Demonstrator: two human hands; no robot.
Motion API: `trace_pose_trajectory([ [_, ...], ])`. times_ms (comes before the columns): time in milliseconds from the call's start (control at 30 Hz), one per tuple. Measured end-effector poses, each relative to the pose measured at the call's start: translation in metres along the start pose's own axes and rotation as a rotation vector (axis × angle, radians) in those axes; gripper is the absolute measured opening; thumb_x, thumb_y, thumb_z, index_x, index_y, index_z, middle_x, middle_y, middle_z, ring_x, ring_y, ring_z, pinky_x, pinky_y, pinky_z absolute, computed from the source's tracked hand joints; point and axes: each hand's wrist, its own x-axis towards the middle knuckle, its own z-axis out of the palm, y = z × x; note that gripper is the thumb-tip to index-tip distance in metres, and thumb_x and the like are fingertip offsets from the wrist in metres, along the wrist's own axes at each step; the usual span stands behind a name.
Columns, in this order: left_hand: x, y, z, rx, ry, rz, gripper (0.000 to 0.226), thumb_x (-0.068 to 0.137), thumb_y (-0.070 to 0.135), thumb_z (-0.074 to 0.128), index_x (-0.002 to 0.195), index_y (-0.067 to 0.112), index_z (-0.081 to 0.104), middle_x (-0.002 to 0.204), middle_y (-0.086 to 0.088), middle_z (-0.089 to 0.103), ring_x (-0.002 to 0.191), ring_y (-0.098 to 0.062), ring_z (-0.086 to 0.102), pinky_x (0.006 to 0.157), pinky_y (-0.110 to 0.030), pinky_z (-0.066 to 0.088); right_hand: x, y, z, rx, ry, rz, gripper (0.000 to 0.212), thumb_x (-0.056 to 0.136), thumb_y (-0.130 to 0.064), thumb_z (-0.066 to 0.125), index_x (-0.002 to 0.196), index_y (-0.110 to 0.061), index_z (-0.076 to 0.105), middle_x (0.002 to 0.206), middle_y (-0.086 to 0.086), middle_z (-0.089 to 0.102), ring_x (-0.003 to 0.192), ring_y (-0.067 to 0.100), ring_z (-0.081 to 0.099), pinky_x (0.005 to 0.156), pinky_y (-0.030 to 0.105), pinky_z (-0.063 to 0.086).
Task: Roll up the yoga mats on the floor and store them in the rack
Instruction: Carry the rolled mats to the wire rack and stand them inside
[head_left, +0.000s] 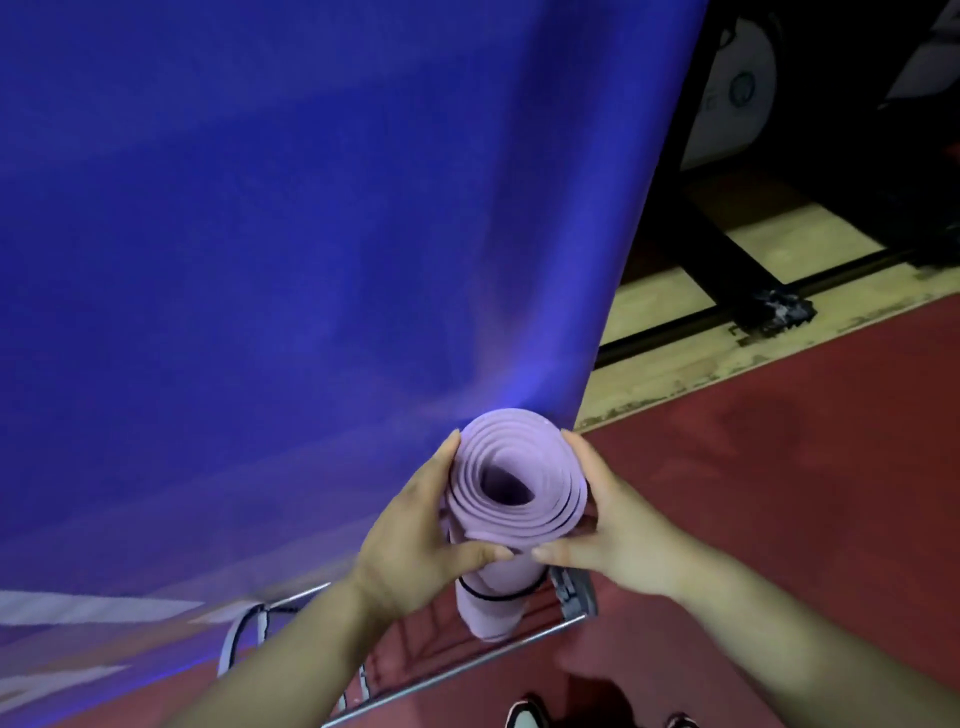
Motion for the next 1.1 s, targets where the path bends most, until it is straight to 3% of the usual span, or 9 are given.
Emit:
trace_pose_trajectory([
  [133, 0.001, -0.038, 0.022, -0.116, -0.005, -0.085, 0.114, 0.056, 0.056, 0.094, 0.149, 0.047, 0.028, 0.143, 0.032, 0.050, 0.120, -0.004, 0.063, 0.092, -0.027, 0.057, 0.020, 0.034, 0.014, 0.011, -0.073, 0.051, 0.101, 0.073, -0.023, 0.095, 0.152, -0.033, 0.033, 0.146, -0.015, 0.054, 0.135, 0.008, 0.053, 0.113, 0.043, 0.045],
  [300, 0.002, -0.099, 0.061, -0.121, -0.038, -0.194, 0.121, 0.053, 0.066, 0.092, 0.154, 0.043, 0.029, 0.141, 0.022, 0.057, 0.120, -0.001, 0.062, 0.096, -0.022, 0.053, 0.032, 0.081, 0.035, -0.016, -0.116, 0.084, 0.100, 0.069, -0.041, 0.094, 0.142, -0.067, 0.030, 0.145, -0.040, 0.044, 0.136, -0.011, 0.042, 0.107, 0.009, 0.033],
  [400, 0.002, -0.143, 0.089, -0.124, -0.061, -0.268, 0.115, 0.060, 0.034, 0.099, 0.154, 0.041, 0.033, 0.141, 0.020, 0.058, 0.122, 0.006, 0.059, 0.095, -0.015, 0.049, 0.035, 0.119, 0.048, -0.061, -0.155, 0.117, 0.099, 0.062, -0.050, 0.087, 0.141, -0.062, 0.027, 0.142, -0.050, 0.037, 0.133, -0.021, 0.038, 0.105, 0.004, 0.030],
  [467, 0.003, -0.171, 0.106, -0.101, -0.081, -0.295, 0.121, 0.056, 0.036, 0.102, 0.155, 0.040, 0.033, 0.143, 0.019, 0.057, 0.127, 0.006, 0.055, 0.102, -0.020, 0.049, 0.040, 0.145, 0.057, -0.183, -0.179, 0.153, 0.099, 0.056, -0.060, 0.080, 0.141, -0.058, 0.027, 0.141, -0.049, 0.032, 0.129, -0.027, 0.032, 0.102, 0.001, 0.028],
  [567, 0.002, -0.209, 0.137, -0.095, -0.092, -0.351, 0.116, 0.052, 0.046, 0.100, 0.149, 0.050, 0.037, 0.139, 0.025, 0.057, 0.126, -0.001, 0.058, 0.105, -0.028, 0.049, 0.047, 0.201, 0.073, -0.526, -0.240, 0.156, 0.119, 0.059, -0.071, 0.074, 0.158, -0.029, 0.026, 0.157, -0.016, 0.036, 0.147, 0.001, 0.029, 0.115, 0.021, 0.029],
  [733, 0.004, -0.256, 0.178, -0.026, -0.122, -0.295, 0.105, 0.066, 0.077, 0.077, 0.152, 0.059, 0.021, 0.152, 0.030, 0.036, 0.140, -0.006, 0.045, 0.111, -0.034, 0.046, 0.047, 0.275, 0.076, -0.806, -0.367, 0.158, 0.140, 0.058, -0.098, 0.054, 0.164, -0.025, 0.000, 0.170, -0.006, -0.015, 0.153, 0.015, -0.027, 0.127, 0.037, 0.001],
  [900, -0.011, -0.257, 0.181, 0.023, -0.209, -0.312, 0.101, 0.079, 0.073, 0.068, 0.151, 0.058, -0.002, 0.160, 0.015, 0.035, 0.142, 0.007, 0.037, 0.107, -0.003, 0.027, 0.030, 0.280, 0.076, -0.890, -0.365, 0.119, 0.134, 0.060, -0.103, 0.042, 0.163, -0.032, -0.005, 0.167, -0.006, -0.024, 0.152, 0.024, -0.031, 0.126, 0.044, -0.004],
  [1000, -0.012, -0.248, 0.187, -0.107, -0.153, -0.377, 0.095, 0.088, 0.042, 0.075, 0.147, 0.061, 0.003, 0.148, 0.031, 0.045, 0.131, 0.018, 0.044, 0.103, -0.003, 0.031, 0.033, 0.271, 0.082, -0.915, -0.371, 0.142, 0.134, 0.059, -0.102, 0.042, 0.162, -0.033, -0.008, 0.171, -0.007, -0.012, 0.148, 0.028, -0.038, 0.124, 0.055, -0.012],
  [1100, -0.007, -0.249, 0.192, -0.219, -0.092, -0.399, 0.090, 0.089, 0.031, 0.078, 0.150, 0.060, 0.018, 0.150, 0.029, 0.046, 0.140, 0.000, 0.045, 0.116, -0.025, 0.035, 0.039, 0.265, 0.075, -0.968, -0.331, 0.062, 0.134, 0.059, -0.099, 0.044, 0.162, -0.019, 0.016, 0.166, 0.000, 0.030, 0.153, 0.022, -0.022, 0.119, 0.061, -0.014],
])
